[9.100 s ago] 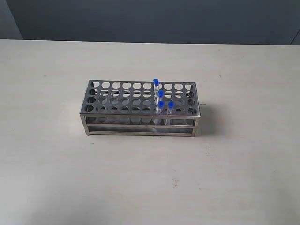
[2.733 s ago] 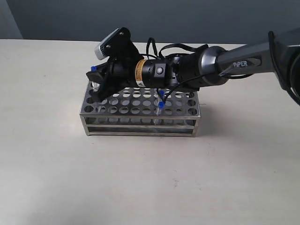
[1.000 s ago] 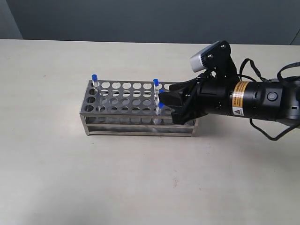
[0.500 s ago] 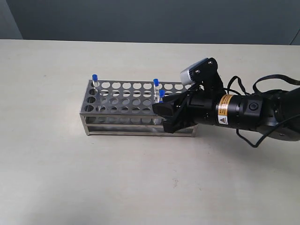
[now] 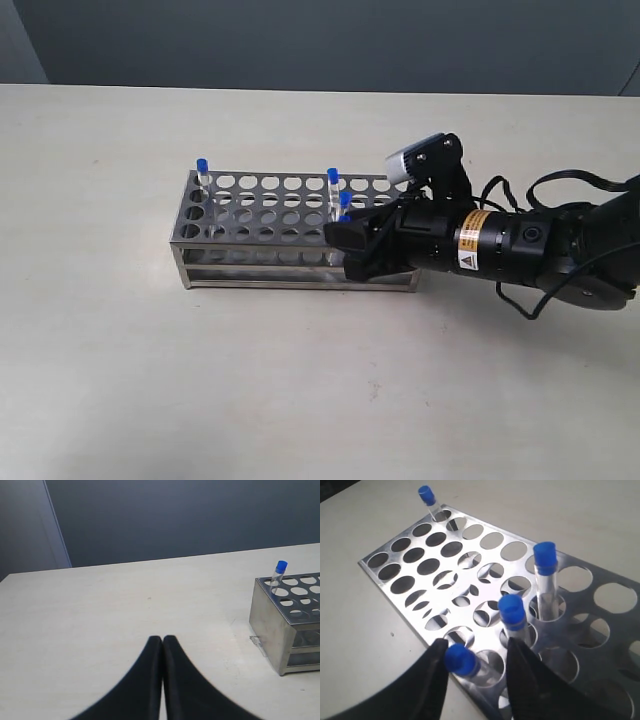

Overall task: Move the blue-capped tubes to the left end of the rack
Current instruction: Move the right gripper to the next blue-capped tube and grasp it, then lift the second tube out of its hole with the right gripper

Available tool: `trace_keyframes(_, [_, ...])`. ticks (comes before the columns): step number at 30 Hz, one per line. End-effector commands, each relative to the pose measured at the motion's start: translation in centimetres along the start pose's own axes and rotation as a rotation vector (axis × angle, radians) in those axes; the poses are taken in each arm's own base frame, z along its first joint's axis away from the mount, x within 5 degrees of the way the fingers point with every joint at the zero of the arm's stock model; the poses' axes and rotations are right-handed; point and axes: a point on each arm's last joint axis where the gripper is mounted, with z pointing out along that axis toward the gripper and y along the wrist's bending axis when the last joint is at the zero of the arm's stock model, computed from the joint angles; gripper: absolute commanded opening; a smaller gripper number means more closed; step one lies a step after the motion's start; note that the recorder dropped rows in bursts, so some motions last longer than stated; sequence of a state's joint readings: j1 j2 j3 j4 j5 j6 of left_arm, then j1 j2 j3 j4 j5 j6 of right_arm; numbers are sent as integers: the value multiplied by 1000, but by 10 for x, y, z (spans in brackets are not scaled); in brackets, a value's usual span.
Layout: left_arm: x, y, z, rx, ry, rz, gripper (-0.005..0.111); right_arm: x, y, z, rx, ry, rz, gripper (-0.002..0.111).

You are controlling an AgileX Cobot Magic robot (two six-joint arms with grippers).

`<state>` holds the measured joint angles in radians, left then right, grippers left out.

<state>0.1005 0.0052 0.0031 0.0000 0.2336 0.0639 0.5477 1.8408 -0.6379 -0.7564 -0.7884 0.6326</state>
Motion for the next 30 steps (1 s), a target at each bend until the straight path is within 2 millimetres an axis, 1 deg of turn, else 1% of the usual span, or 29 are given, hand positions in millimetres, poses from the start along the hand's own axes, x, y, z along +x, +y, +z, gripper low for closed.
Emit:
trace_keyframes(1, [-1, 0, -1, 3, -10, 0, 1, 0, 0, 0, 5, -12, 8, 28])
trace_keyframes(5, [-1, 0, -1, 3, -10, 0, 1, 0, 0, 0, 3, -17, 9, 2])
trace_keyframes(6, [-1, 0, -1, 3, -10, 0, 1, -1, 0, 0, 2, -20, 9, -1])
trace_keyframes(11, [-1, 0, -1, 3, -10, 0, 1, -5, 6, -1, -55, -52, -15, -1])
trace_keyframes(14, [-1, 0, -1, 3, -10, 0, 1, -18, 15, -10, -93, -79, -42, -1])
trace_keyframes(16, [-1, 0, -1, 3, -10, 0, 1, -29, 20, -17, -100, -114, -73, -1])
trace_keyframes(17, [-1, 0, -1, 3, -10, 0, 1, -43, 25, -25, -102, -160, -102, -1])
trace_keyframes(21, [-1, 0, -1, 3, -10, 0, 1, -69, 31, -36, -92, -235, -159, -1])
trace_keyframes(22, [-1, 0, -1, 3, -10, 0, 1, -82, 32, -37, -96, -268, -189, -1])
trace_keyframes(23, [-1, 0, -1, 3, -10, 0, 1, -93, 34, -35, -106, -293, -221, -1])
trace_keyframes(24, [-1, 0, -1, 3, -10, 0, 1, -98, 35, -32, -110, -299, -232, -1])
trace_keyframes(26, [-1, 0, -1, 3, -10, 0, 1, -107, 43, -19, -119, -287, -262, -1])
trace_keyframes(27, [-1, 0, -1, 3, -10, 0, 1, -111, 51, -8, -135, -276, -277, -1])
trace_keyframes(28, [-1, 0, -1, 3, -10, 0, 1, -112, 55, -1, -146, -268, -286, -1])
trace_keyframes(30, [-1, 0, -1, 3, -10, 0, 1, -114, 67, 20, -191, -258, -303, -1])
